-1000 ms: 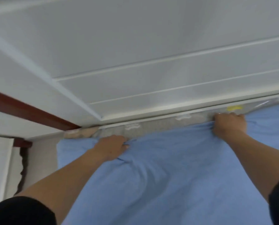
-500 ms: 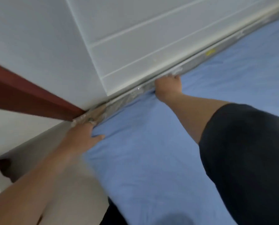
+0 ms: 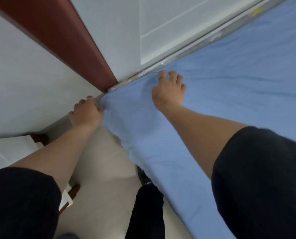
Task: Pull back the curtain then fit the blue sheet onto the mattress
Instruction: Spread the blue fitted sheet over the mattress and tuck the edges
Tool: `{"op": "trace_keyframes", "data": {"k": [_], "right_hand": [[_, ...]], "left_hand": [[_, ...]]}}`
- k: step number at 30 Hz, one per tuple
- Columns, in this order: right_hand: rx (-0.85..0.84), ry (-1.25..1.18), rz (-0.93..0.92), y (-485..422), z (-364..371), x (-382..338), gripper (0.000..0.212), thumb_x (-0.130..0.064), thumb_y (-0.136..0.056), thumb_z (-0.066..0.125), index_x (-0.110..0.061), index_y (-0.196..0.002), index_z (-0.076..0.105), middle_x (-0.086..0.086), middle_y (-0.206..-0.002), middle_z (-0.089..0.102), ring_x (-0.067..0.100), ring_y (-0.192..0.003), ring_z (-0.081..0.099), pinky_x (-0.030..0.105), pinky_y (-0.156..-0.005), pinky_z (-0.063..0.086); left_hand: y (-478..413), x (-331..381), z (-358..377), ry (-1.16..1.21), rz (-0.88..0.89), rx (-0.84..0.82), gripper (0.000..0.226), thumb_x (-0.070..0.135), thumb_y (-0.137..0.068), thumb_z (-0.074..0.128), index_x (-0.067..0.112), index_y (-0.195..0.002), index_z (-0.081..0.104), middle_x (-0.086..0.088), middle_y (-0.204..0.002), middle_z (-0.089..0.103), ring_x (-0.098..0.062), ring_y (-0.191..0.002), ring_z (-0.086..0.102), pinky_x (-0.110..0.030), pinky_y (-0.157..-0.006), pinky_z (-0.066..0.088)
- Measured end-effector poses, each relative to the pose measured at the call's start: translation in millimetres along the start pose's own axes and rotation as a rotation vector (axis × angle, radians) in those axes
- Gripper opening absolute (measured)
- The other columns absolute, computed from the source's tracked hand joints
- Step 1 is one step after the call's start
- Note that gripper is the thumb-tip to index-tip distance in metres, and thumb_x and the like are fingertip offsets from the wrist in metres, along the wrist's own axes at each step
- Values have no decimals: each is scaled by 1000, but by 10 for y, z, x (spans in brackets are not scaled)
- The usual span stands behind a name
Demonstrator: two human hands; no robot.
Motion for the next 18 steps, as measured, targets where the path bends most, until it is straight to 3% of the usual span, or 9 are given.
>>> {"op": "trace_keyframes", "data": {"k": [2, 4, 8, 12, 13, 15, 18], "right_hand": [[-65, -128, 61, 507, 175, 163, 56, -30, -87, 50, -26, -141, 40, 7, -150, 33, 32, -137, 26, 47, -107, 28], [-123, -195, 129, 1140, 338, 461, 61, -33, -86, 51, -30, -145, 34, 5, -155, 27, 30, -142, 19, 48, -112, 26], [-296, -163, 358, 2593, 621, 1350, 74, -41, -88, 49, -41, -150, 10, 1, -162, 6, 29, -150, 5, 48, -118, 18], [-507, -165, 622, 4032, 778, 2253, 79, -42, -91, 50, -42, -154, 3, -1, -163, 2, 27, -148, 15, 46, -110, 37], [-541, -162, 638, 4288, 817, 2390, 77, -41, -92, 49, -39, -155, 4, 0, -161, 8, 27, -146, 21, 45, -105, 42], [-578, -122, 704, 4649, 893, 2556, 62, -33, -92, 44, -29, -150, 23, 5, -142, 39, 29, -127, 44, 41, -93, 49], [-574, -250, 792, 4882, 1015, 2466, 27, -35, -89, 41, -29, -115, 42, 2, -105, 64, 31, -101, 63, 37, -74, 45]], "left_hand": [[242, -107, 135, 74, -77, -5, 41, 23, -90, 54, 10, -129, 51, -21, -131, 51, -42, -124, 47, -54, -100, 40], [587, -110, 237, 84, -9, 41, 48, 23, -88, 59, 11, -134, 50, -18, -137, 46, -40, -128, 42, -54, -104, 38], [1292, 133, 487, -56, 445, -10, 51, 19, -82, 67, 11, -131, 54, -15, -146, 39, -40, -129, 40, -53, -102, 39], [2020, 399, 785, -302, 752, -178, 55, 24, -86, 59, 20, -140, 53, -8, -161, 25, -30, -145, 26, -49, -109, 33], [2180, 478, 881, -340, 815, -212, 58, 25, -87, 55, 23, -144, 49, -5, -164, 18, -27, -149, 19, -46, -113, 29], [2516, 679, 1126, -426, 941, -275, 62, 24, -87, 50, 27, -148, 43, -1, -166, 7, -21, -152, 9, -42, -117, 24], [3018, 1056, 1525, -417, 1138, -293, 59, 28, -89, 51, 28, -147, 43, 0, -167, 6, -20, -153, 7, -43, -117, 23]]}}
Point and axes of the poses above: each hand's wrist, its own y-axis away from the middle knuckle, its own z-axis out of the palm, x = y × z, the point moved 3 cm from there along -y, towards the middle knuckle
